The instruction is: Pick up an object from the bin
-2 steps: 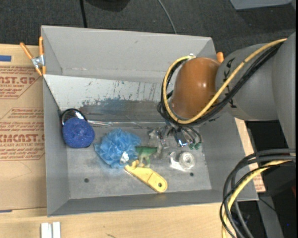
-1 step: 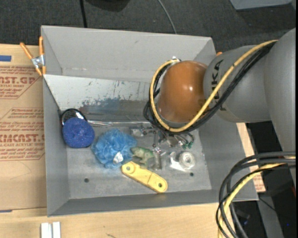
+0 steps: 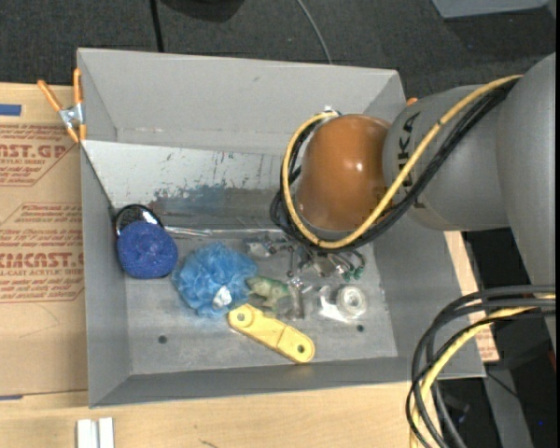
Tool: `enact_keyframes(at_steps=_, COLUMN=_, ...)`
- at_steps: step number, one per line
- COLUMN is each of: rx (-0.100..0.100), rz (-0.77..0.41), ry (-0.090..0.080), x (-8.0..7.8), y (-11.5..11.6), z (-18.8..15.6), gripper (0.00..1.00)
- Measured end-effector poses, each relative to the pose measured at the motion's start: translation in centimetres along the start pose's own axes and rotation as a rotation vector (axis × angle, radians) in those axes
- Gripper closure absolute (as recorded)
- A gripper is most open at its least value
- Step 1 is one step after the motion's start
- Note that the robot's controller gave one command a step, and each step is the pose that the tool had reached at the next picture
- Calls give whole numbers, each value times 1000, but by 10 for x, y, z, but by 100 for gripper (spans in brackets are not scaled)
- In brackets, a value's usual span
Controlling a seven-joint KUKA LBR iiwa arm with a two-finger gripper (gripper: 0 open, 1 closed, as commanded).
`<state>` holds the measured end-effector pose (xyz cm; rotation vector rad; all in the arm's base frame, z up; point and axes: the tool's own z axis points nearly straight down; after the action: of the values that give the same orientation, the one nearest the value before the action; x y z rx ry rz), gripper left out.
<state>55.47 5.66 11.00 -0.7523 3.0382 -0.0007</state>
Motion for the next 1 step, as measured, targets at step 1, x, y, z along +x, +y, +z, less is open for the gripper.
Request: enact_keyframes(at_steps=1, rx=-6, rz=-72, ry=5, x=9, y=-13, z=-17, gripper=0)
